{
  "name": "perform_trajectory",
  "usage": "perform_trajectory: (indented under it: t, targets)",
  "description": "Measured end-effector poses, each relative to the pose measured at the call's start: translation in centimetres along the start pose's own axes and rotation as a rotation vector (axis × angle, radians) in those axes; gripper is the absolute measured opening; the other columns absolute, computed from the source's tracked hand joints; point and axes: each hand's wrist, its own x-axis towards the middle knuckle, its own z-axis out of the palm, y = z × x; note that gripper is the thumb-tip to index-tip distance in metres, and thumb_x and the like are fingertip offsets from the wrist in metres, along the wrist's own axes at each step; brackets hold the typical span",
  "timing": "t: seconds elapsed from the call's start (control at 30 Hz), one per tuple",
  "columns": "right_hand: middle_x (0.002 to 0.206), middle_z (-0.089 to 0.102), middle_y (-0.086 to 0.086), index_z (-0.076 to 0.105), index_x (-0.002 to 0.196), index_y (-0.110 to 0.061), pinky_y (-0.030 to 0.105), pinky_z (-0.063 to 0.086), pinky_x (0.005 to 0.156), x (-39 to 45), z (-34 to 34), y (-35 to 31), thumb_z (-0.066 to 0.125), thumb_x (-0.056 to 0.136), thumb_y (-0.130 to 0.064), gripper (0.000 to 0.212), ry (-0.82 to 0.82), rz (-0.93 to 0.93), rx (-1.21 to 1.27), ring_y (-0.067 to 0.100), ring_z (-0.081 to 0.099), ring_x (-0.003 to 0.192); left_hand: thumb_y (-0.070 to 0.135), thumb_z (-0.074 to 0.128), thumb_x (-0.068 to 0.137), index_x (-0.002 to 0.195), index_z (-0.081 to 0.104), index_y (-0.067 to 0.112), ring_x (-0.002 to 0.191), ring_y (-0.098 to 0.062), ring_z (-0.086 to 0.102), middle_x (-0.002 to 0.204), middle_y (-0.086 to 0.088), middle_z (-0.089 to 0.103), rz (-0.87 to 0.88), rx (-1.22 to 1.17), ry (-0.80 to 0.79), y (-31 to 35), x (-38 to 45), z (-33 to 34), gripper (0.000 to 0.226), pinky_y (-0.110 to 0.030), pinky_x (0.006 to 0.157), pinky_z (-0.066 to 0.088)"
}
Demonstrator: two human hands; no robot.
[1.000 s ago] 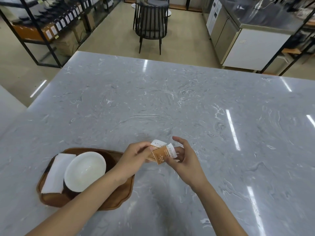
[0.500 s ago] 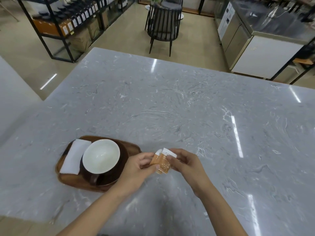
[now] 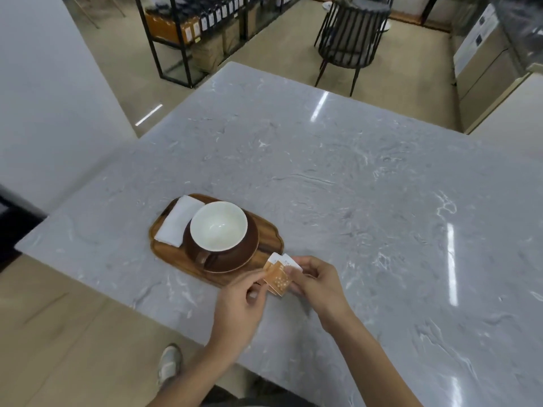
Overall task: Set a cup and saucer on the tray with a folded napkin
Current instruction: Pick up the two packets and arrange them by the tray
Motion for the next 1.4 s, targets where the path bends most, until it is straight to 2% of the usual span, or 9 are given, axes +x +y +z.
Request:
perform_trajectory:
  t: [0.13, 0.37, 0.57, 0.87, 1.03, 1.13, 1.23, 1.3, 1.4]
  targets:
    - [0.091, 0.079, 0.014, 0.077, 0.094, -0.01, 0.024, 0.062, 0.07, 1.0, 1.2, 0.1, 0.072, 0.093, -0.005, 0.007, 0.006, -0.008, -0.014, 0.021, 0.079, 0.086, 0.013, 0.071, 0.09, 0.131, 0.069, 0.016, 0.12, -0.015, 0.061, 0.14, 0.002, 0.062, 0.073, 0.261, 0.002, 0.5, -0.8, -0.2, 0.04, -0.03, 0.103, 0.05]
    - [0.083, 0.079, -0.001, 0.076, 0.094, -0.021, 0.029, 0.061, 0.074, 2.9, 1.8, 0.2, 0.082, 0.085, -0.02, 0.011, 0.068, -0.084, -0.23, 0.015, 0.077, 0.081, 0.013, 0.067, 0.093, 0.132, 0.066, 0.01, 0.125, -0.019, 0.06, 0.134, -0.002, 0.068, 0.173, 0.421, -0.013, -0.5, -1.4, -0.7, 0.04, -0.036, 0.107, 0.05]
    - [0.077, 0.073, -0.027, 0.075, 0.093, -0.027, 0.009, 0.05, 0.06, 3.5, 2.0, 0.7, 0.082, 0.084, -0.026, 0.011, 0.057, -0.232, -0.385, -0.005, 0.068, 0.068, 0.016, 0.066, 0.092, 0.133, 0.065, 0.007, 0.133, -0.02, 0.056, 0.138, -0.002, 0.065, 0.23, 0.51, -0.03, -1.9, -1.4, -1.0, 0.042, -0.039, 0.11, 0.048]
    - [0.105, 0.074, 0.004, 0.078, 0.107, -0.025, 0.017, 0.057, 0.076, 3.8, 1.9, 0.6, 0.078, 0.089, -0.037, 0.021, 0.026, -0.316, -0.505, 0.008, 0.073, 0.083, 0.033, 0.042, 0.099, 0.134, 0.065, 0.014, 0.136, -0.012, 0.052, 0.142, 0.002, 0.061, 0.301, 0.551, -0.024, -3.8, -1.6, -1.0, 0.046, -0.035, 0.118, 0.037]
    - [0.102, 0.075, -0.004, 0.08, 0.111, -0.025, 0.012, 0.054, 0.078, 3.7, 1.8, 0.7, 0.075, 0.091, -0.037, 0.024, 0.038, -0.392, -0.571, 0.002, 0.069, 0.089, 0.033, 0.043, 0.097, 0.133, 0.065, 0.016, 0.133, -0.013, 0.056, 0.139, 0.002, 0.062, 0.312, 0.596, -0.041, -4.0, -1.4, -1.2, 0.045, -0.04, 0.113, 0.046]
    - [0.106, 0.074, 0.0, 0.078, 0.115, -0.028, 0.02, 0.057, 0.082, 3.8, 1.9, 1.0, 0.073, 0.093, -0.041, 0.026, 0.024, -0.391, -0.608, 0.005, 0.07, 0.09, 0.033, 0.042, 0.097, 0.134, 0.064, 0.014, 0.134, -0.014, 0.055, 0.14, 0.001, 0.062, 0.299, 0.634, -0.046, -4.0, -1.5, -1.1, 0.047, -0.04, 0.114, 0.044]
    - [0.107, 0.072, -0.001, 0.077, 0.116, -0.03, 0.009, 0.051, 0.076, 3.7, 2.1, 1.1, 0.072, 0.092, -0.043, 0.027, 0.049, -0.39, -0.619, 0.002, 0.067, 0.088, 0.034, 0.041, 0.096, 0.136, 0.063, 0.012, 0.135, -0.013, 0.054, 0.142, 0.0, 0.061, 0.266, 0.636, -0.046, -3.8, -1.5, -1.0, 0.05, -0.038, 0.116, 0.038]
    - [0.105, 0.071, -0.002, 0.077, 0.116, -0.032, 0.013, 0.053, 0.077, 3.7, 2.3, 1.1, 0.072, 0.092, -0.044, 0.027, 0.05, -0.393, -0.623, 0.002, 0.066, 0.089, 0.033, 0.042, 0.095, 0.136, 0.062, 0.012, 0.135, -0.012, 0.053, 0.143, 0.001, 0.06, 0.25, 0.608, -0.042, -3.7, -1.5, -1.0, 0.051, -0.035, 0.117, 0.036]
    - [0.092, 0.065, -0.011, 0.075, 0.115, -0.036, 0.007, 0.046, 0.072, 3.3, 2.5, 0.9, 0.073, 0.092, -0.042, 0.024, 0.081, -0.417, -0.621, -0.001, 0.062, 0.086, 0.031, 0.045, 0.093, 0.132, 0.067, 0.013, 0.128, -0.012, 0.059, 0.138, 0.002, 0.063, 0.267, 0.534, -0.018, -3.0, -1.6, -1.6, 0.048, -0.035, 0.11, 0.044]
